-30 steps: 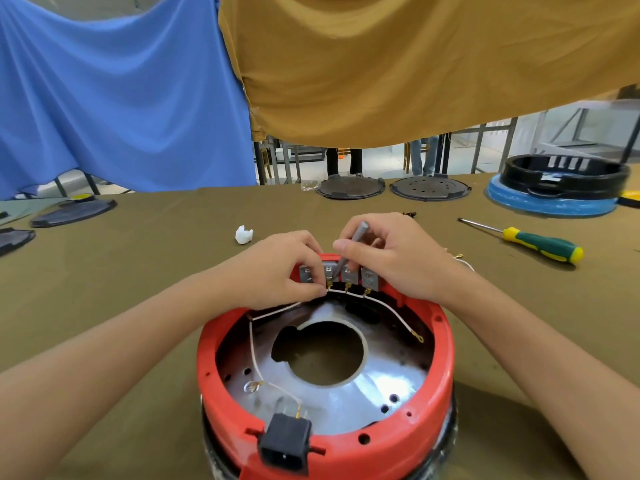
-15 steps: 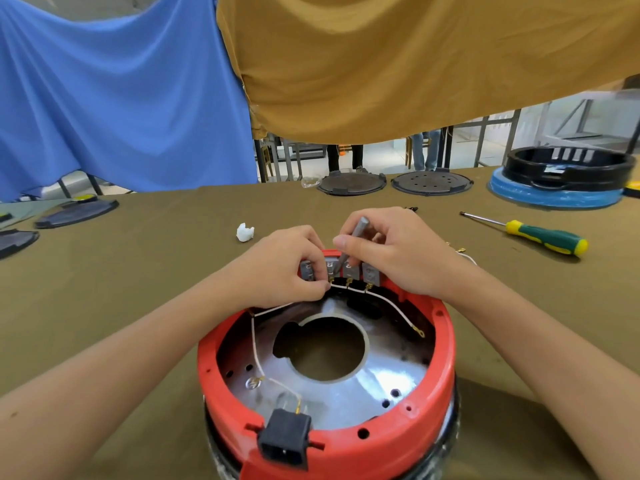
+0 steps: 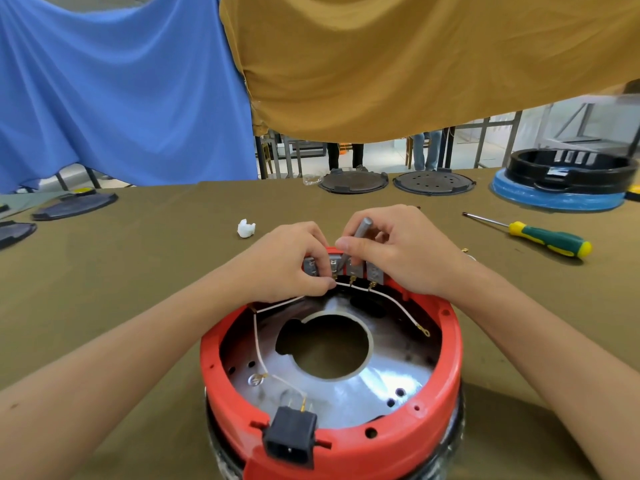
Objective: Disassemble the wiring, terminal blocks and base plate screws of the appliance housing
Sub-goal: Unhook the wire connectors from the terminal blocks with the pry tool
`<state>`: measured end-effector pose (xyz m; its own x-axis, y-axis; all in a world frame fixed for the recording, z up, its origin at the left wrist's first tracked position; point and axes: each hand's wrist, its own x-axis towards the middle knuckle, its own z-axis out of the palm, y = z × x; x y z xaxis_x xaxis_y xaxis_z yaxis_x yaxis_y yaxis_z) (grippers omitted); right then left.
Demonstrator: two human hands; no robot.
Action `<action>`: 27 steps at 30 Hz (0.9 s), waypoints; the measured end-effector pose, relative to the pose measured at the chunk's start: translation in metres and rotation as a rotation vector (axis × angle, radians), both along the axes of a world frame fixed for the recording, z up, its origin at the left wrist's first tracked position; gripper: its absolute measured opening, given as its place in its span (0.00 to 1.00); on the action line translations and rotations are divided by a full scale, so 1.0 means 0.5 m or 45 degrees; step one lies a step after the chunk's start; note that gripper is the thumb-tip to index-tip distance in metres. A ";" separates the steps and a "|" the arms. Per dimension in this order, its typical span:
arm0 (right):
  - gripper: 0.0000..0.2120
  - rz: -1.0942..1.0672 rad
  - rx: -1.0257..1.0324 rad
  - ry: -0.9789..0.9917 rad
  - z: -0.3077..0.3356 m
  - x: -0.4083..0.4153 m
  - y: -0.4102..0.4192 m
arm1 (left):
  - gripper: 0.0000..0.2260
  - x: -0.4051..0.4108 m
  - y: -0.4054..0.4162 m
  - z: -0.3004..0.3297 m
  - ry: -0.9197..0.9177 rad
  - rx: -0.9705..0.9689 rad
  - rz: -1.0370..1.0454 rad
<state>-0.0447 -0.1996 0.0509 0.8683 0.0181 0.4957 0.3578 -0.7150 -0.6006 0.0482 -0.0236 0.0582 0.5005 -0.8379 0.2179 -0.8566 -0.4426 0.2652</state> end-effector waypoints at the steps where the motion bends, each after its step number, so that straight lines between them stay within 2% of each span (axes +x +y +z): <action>1: 0.08 -0.001 -0.005 0.009 0.001 0.002 0.000 | 0.04 0.000 0.000 0.000 0.003 0.001 0.002; 12: 0.11 -0.079 0.242 0.152 0.010 0.020 0.004 | 0.04 -0.005 0.000 0.003 0.006 -0.005 -0.005; 21: 0.09 -0.048 -0.090 -0.022 0.007 0.002 0.013 | 0.04 -0.006 0.001 0.005 0.016 0.009 0.005; 27: 0.10 -0.051 -0.010 0.038 0.012 0.012 0.012 | 0.03 -0.003 -0.001 0.005 0.010 0.012 0.002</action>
